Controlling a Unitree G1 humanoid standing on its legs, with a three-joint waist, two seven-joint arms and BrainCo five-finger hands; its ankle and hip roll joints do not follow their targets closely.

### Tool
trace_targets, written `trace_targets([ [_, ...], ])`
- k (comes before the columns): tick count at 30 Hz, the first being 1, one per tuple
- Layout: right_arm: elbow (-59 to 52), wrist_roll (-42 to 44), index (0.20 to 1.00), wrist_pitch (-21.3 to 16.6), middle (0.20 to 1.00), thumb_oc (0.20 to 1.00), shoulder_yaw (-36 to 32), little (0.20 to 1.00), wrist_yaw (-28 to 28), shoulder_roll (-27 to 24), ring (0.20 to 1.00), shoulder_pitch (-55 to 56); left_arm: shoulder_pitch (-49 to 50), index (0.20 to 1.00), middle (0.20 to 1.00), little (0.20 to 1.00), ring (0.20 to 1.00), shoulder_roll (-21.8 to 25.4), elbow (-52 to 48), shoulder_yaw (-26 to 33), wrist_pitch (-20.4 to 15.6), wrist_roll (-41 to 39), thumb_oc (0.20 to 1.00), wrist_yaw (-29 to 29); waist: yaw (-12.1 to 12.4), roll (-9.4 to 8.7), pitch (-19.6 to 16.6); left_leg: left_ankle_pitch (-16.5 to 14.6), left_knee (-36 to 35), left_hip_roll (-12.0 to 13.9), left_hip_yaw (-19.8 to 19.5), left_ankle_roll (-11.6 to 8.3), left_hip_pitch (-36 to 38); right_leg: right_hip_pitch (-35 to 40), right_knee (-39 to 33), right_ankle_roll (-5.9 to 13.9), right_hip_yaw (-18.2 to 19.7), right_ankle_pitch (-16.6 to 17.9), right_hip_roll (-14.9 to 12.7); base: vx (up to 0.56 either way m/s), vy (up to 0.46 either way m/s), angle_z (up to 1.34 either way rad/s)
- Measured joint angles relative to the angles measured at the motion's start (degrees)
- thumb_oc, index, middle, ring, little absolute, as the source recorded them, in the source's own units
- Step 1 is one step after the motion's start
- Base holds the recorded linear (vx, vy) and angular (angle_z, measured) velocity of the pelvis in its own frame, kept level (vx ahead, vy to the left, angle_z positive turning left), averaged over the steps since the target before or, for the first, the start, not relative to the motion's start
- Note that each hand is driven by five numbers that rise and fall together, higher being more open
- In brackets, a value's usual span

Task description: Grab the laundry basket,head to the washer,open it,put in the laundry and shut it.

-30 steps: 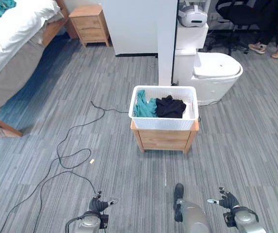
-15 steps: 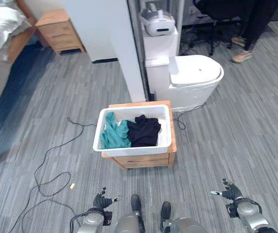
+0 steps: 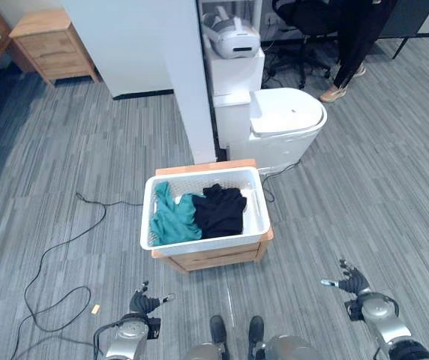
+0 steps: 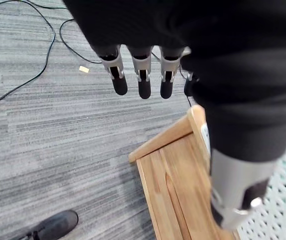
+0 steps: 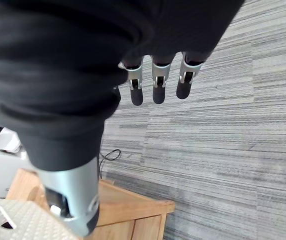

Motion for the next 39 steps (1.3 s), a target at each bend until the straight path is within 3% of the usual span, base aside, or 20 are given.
trace_targets([
  [1, -0.75, 0.00, 1.000, 0.00, 1.000, 1.000, 0.01, 1.000, -0.02, -0.05, 1.000, -0.26, -0.62, 1.000, 1.000, 1.000, 1.000, 0.42, -0.01, -0.12, 0.00, 0.00, 1.000, 0.18, 0.01, 0.28, 0.36, -0.19, -0.04, -0.53, -0.14, 0.18, 0.06, -3.23, 6.04, 1.40, -0.12, -2.50, -1.41, 0.07, 0.011, 0.05],
  [3, -2.57, -0.01, 1.000, -0.03, 1.000, 1.000, 0.11, 1.000, 0.01, -0.08, 1.000, -0.28, -0.92, 1.000, 1.000, 1.000, 1.000, 1.05, -0.05, -0.12, 0.00, -0.01, 1.000, 0.47, 0.13, 0.26, 0.53, -0.17, -0.36, -2.11, -0.20, 0.30, 0.09, -7.57, 11.11, 1.49, -0.65, -4.13, -4.51, 0.07, -0.056, 0.07],
  [4, -4.72, -0.01, 1.000, -0.17, 1.000, 1.000, 0.11, 1.000, -0.01, -0.10, 1.000, -0.37, -1.24, 1.000, 1.000, 1.000, 1.000, 1.83, -0.07, -0.11, -0.09, -0.05, 1.000, 1.05, 0.69, 0.12, 0.84, -0.40, -0.68, -3.63, 0.08, 0.12, -0.40, -10.19, 10.01, 1.49, -2.41, -4.11, -7.75, 0.07, -0.103, 0.02],
  [5, -4.96, 0.00, 1.000, -0.47, 1.000, 1.000, 0.10, 1.000, -0.02, -0.10, 1.000, -0.53, -1.28, 1.000, 1.000, 1.000, 1.000, 2.12, -0.05, -0.07, -0.12, -0.08, 1.000, 1.34, 1.17, 0.20, 1.32, -0.49, -0.69, -3.97, 0.15, 0.25, -0.47, -10.68, 8.58, 1.52, -3.39, -4.04, -8.69, 0.09, -0.115, 0.10],
  [7, -4.89, 0.00, 1.000, -0.28, 1.000, 1.000, 0.09, 1.000, 0.01, -0.08, 1.000, 0.63, -1.41, 1.000, 1.000, 1.000, 1.000, 2.19, -1.33, 0.00, -0.20, -0.09, 1.000, 1.43, 1.32, 0.49, 1.36, -1.00, -0.66, -4.78, -1.39, -0.12, -1.21, -9.11, 3.46, 1.56, -4.53, -4.01, -8.55, 0.12, -0.132, 0.49],
  [9, -4.84, 0.00, 1.000, -0.24, 1.000, 1.000, -0.06, 1.000, -0.06, -0.10, 1.000, 1.34, -1.01, 1.000, 1.000, 1.000, 1.000, 2.03, -3.44, -0.11, -0.34, -0.10, 1.000, 1.18, 1.12, 0.99, 1.17, -1.13, 0.37, -4.40, -3.65, -1.45, -2.27, -7.86, 0.06, 1.37, -1.44, -3.81, -6.29, 0.09, -0.096, 0.71],
  [11, -4.56, 0.01, 1.000, -0.19, 1.000, 1.000, -0.04, 1.000, -0.07, -0.13, 1.000, 1.96, -0.87, 1.000, 1.000, 1.000, 1.000, 2.11, -4.04, -0.08, -0.49, -0.10, 1.000, 1.12, 1.44, 0.58, 1.07, -1.46, 0.76, -4.31, -3.50, -1.88, -1.86, -5.20, -3.41, 1.17, -2.52, -0.16, -6.16, 0.10, -0.080, 0.52],
  [13, -4.83, 0.03, 1.000, -0.21, 1.000, 1.000, -0.33, 1.000, -0.07, -0.21, 1.000, 2.41, 0.09, 1.000, 1.000, 1.000, 1.000, 2.05, -4.52, -0.15, -0.45, -0.10, 1.000, 0.78, 1.20, 0.56, 1.06, -3.35, 3.19, -4.21, -4.79, -4.69, -1.57, -2.93, -4.40, 0.77, -2.85, -0.29, -5.94, 0.06, -0.022, 0.38],
  [14, -4.82, 0.03, 1.000, -0.25, 1.000, 1.000, -0.30, 1.000, -0.08, -0.35, 1.000, 2.70, 0.82, 1.000, 1.000, 1.000, 1.000, 2.12, -4.87, -0.17, -0.49, -0.11, 1.000, 0.70, 1.47, 0.22, 0.91, -3.55, 4.42, -4.31, -4.69, -5.20, -1.10, -1.53, -5.55, 0.18, -3.20, 1.11, -6.50, 0.11, 0.017, 0.44],
  [16, -3.98, 0.05, 1.000, -0.14, 1.000, 1.000, -0.21, 1.000, -0.57, -0.48, 1.000, 1.86, 0.49, 1.000, 1.000, 1.000, 1.000, 1.96, -4.66, -0.42, -0.58, -0.11, 1.000, 0.76, 2.38, -2.02, 1.23, -3.47, 15.42, -5.30, -3.17, -5.31, -4.76, 0.91, -6.17, -2.72, -3.06, 3.19, -9.06, 0.14, 0.068, 0.32],
  [17, -4.16, 0.07, 1.000, 0.06, 1.000, 1.000, -0.19, 1.000, -0.80, -0.45, 1.000, 1.72, 0.65, 1.000, 1.000, 1.000, 1.000, 1.90, -4.72, -0.64, -0.49, -0.11, 1.000, 0.74, 2.94, -3.04, 1.22, -5.84, 16.27, -4.86, -2.94, -4.55, -6.11, 2.66, -8.45, -3.05, -2.97, 3.45, -9.12, 0.14, 0.092, 0.05],
  [18, -4.52, 0.09, 1.000, 0.06, 1.000, 1.000, -0.18, 1.000, -0.97, -0.34, 1.000, 1.17, 0.49, 1.000, 1.000, 1.000, 1.000, 2.11, -4.77, -0.62, -0.48, -0.11, 1.000, 0.82, 3.22, -3.48, 1.02, -6.10, 13.61, -2.67, -3.32, -5.38, -6.41, 4.81, -11.58, -2.82, -3.01, 3.53, -8.65, 0.20, 0.162, 0.01],
  [19, -4.96, 0.15, 1.000, 0.06, 1.000, 1.000, -0.29, 1.000, -1.11, -0.64, 1.000, -0.11, 0.05, 1.000, 1.000, 1.000, 1.000, 2.06, -4.97, -0.74, -0.49, -0.15, 1.000, 1.01, 3.10, -3.11, 0.91, -5.17, 9.30, 1.55, -5.36, -6.48, -7.30, 6.60, -13.40, -2.37, -2.69, 4.80, -7.41, 0.22, 0.191, -0.16],
  [21, -4.87, 0.16, 1.000, 0.07, 1.000, 1.000, -0.16, 1.000, -1.08, -0.64, 1.000, -2.14, -0.01, 1.000, 1.000, 1.000, 1.000, 1.94, -5.19, -0.75, -0.36, -0.22, 1.000, 1.22, 3.11, -2.29, 0.67, -2.63, 2.69, 5.15, -8.49, -6.78, -6.36, 7.72, -14.54, -1.47, -1.45, 5.80, -5.80, 0.19, 0.181, -0.44],
  [23, -5.03, 0.16, 1.000, 0.07, 1.000, 1.000, -0.23, 1.000, -1.08, -1.03, 1.000, -2.44, 0.01, 1.000, 1.000, 1.000, 1.000, 1.88, -5.69, -0.85, -0.32, -0.21, 1.000, 1.22, 2.76, -1.54, 0.40, 0.30, 2.21, 5.40, -8.26, -6.29, -6.18, 8.19, -14.55, -1.09, -1.31, 5.55, -5.22, 0.16, 0.152, -0.32],
  [24, -4.54, 0.28, 1.000, 0.36, 1.000, 1.000, -0.39, 1.000, -1.31, -1.37, 1.000, -1.90, -0.43, 1.000, 1.000, 1.000, 1.000, 1.93, -5.59, -1.18, -0.21, -0.19, 1.000, 1.50, 2.53, -1.00, -0.51, 4.23, 1.78, 5.29, -7.74, -6.20, -4.51, 9.09, -14.46, 0.39, -0.10, 4.52, -5.19, 0.14, 0.126, -0.28],
  [27, -2.93, 0.77, 1.000, 1.14, 1.000, 1.000, 0.00, 1.000, -1.18, -0.43, 1.000, -2.64, -3.12, 1.000, 1.000, 1.000, 1.000, 2.06, -6.41, -1.44, -0.01, -0.11, 1.000, 2.13, 2.80, -2.20, -1.08, 3.48, -0.35, 2.50, -5.85, -5.03, -2.24, 8.79, -13.66, 1.66, 1.32, 4.15, -7.97, 0.08, 0.088, -0.29],
  [31, -2.03, 0.87, 1.000, 1.26, 1.000, 1.000, 2.19, 1.000, -1.23, 0.96, 1.000, -6.75, -7.29, 1.000, 1.000, 1.000, 1.000, 3.22, -6.22, -1.89, 0.13, -0.09, 1.000, 4.25, 3.14, -2.46, -1.09, 3.11, -0.35, 0.82, -4.28, -4.48, -2.29, 7.25, -12.73, 3.66, 2.82, 4.26, -10.04, 0.01, 0.033, -0.27],
  [36, 3.07, 1.30, 1.000, 1.33, 1.000, 1.000, 4.80, 1.000, -2.54, 3.05, 1.000, -12.45, -12.22, 1.000, 1.000, 1.000, 1.000, 4.46, -4.51, -6.13, 0.19, -0.04, 1.000, 7.00, 3.33, -2.85, -0.85, 2.63, -0.37, 1.34, -2.47, -3.91, -3.83, 4.67, -13.37, 5.06, 4.72, 4.34, -9.53, -0.04, 0.003, -0.22],
  [39, 7.65, 1.42, 1.000, 2.12, 1.000, 1.000, 6.60, 1.000, -3.65, 4.49, 1.000, -14.74, -15.24, 1.000, 1.000, 1.000, 1.000, 2.16, -2.56, -9.58, 0.84, 0.00, 1.000, 8.18, 2.77, -2.64, -0.68, 3.65, -0.29, 1.86, -1.82, -4.03, -7.51, 0.02, -12.20, 5.10, 5.35, 4.63, -8.82, -0.09, -0.016, -0.17],
])
